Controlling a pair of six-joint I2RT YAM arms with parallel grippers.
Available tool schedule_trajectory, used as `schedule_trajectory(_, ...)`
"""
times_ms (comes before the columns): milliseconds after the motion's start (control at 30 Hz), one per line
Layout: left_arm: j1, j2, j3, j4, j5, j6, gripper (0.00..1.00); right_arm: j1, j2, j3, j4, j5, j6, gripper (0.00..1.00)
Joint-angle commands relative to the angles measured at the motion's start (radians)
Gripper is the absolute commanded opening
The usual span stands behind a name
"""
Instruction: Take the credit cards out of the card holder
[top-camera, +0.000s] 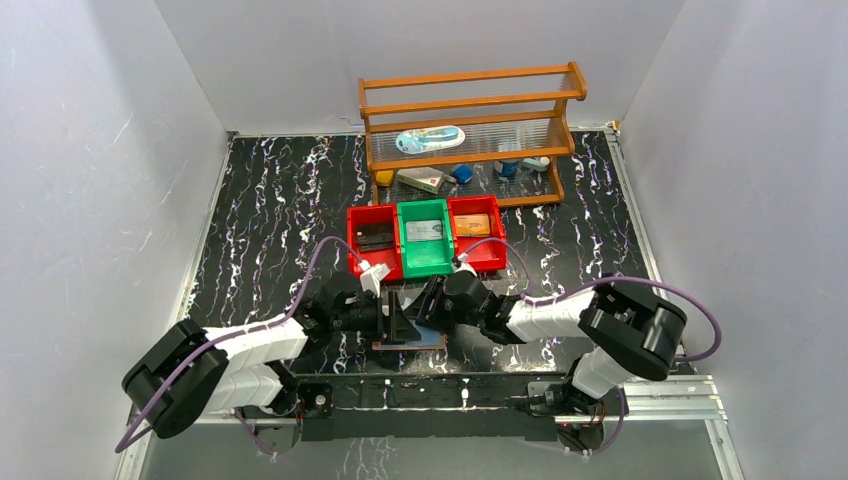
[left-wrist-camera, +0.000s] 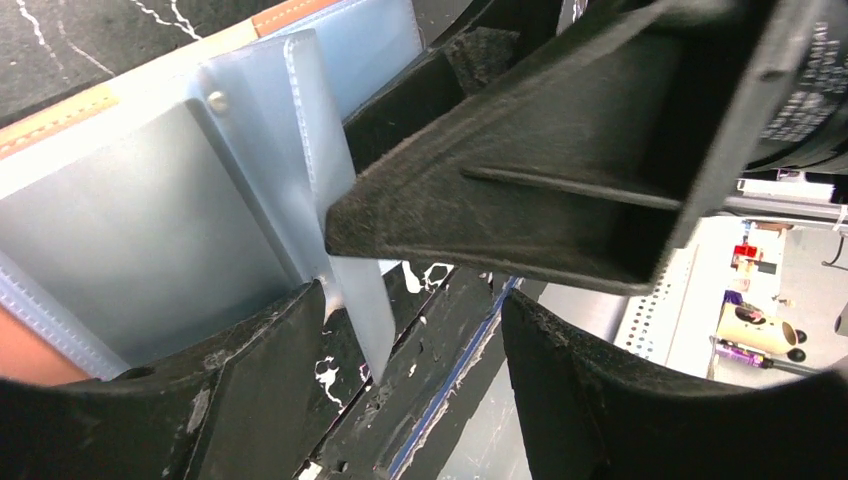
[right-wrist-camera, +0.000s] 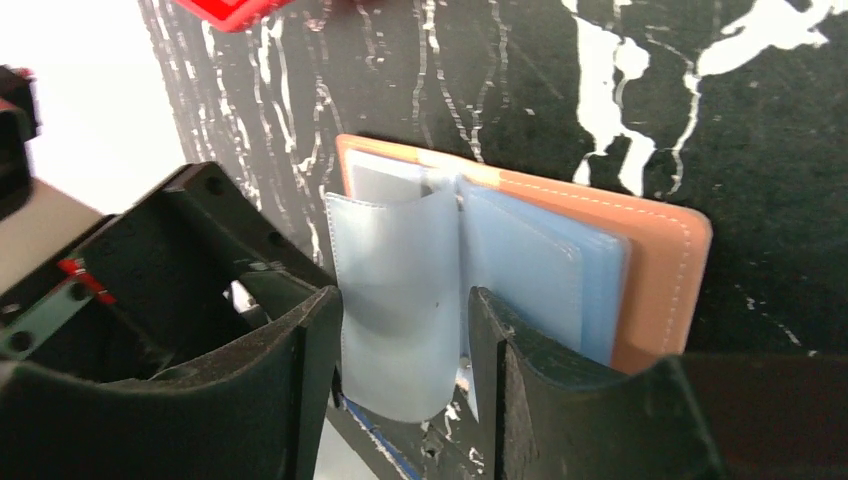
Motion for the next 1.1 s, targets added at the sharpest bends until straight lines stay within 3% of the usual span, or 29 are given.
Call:
schedule_trajectory(0, -0.013, 0.036, 0.053, 0.077, 0.045, 0.028, 0.63, -0.005, -0.078, 0.004, -0.007, 0.001, -0.034, 0.61)
schedule_trajectory(200, -0.045, 0.082, 0.115, 0.12, 0.056, 0.042, 0.64, -0.005, -0.192, 0.035, -0.231, 0.124, -0.026, 0.68)
schedule_trajectory(333, -0.08, 0.174, 0.155, 0.152, 0.079, 0.048, 0.65, -0.005, -0.341, -0.012, -0.399, 0.284, 0.036, 0.7)
schedule_trajectory(467, -0.103, 0.226, 0.172, 0.164, 0.072, 0.05, 0.64, -0.005, -0.518, -0.079, -0.463, 0.376, 0.07, 0.7)
schedule_trajectory(633, -0.103, 0.113, 0.171, 0.028, -0.044, 0.095, 0.65, -0.005, -0.656, -0.111, -0.485, 0.39, 0.05, 0.67)
schedule_trajectory(900, -0.099, -0.18, 0.22, -0.378, -0.4, 0.191, 0.68, -0.004, -0.523, -0.008, -0.453, 0.288, -0.05, 0.67)
schedule_trajectory(1067, -0.088, -0.303, 0.215, -0.483, -0.502, 0.202, 0.69, 0.016, -0.397, 0.098, -0.44, 0.245, -0.127, 0.66)
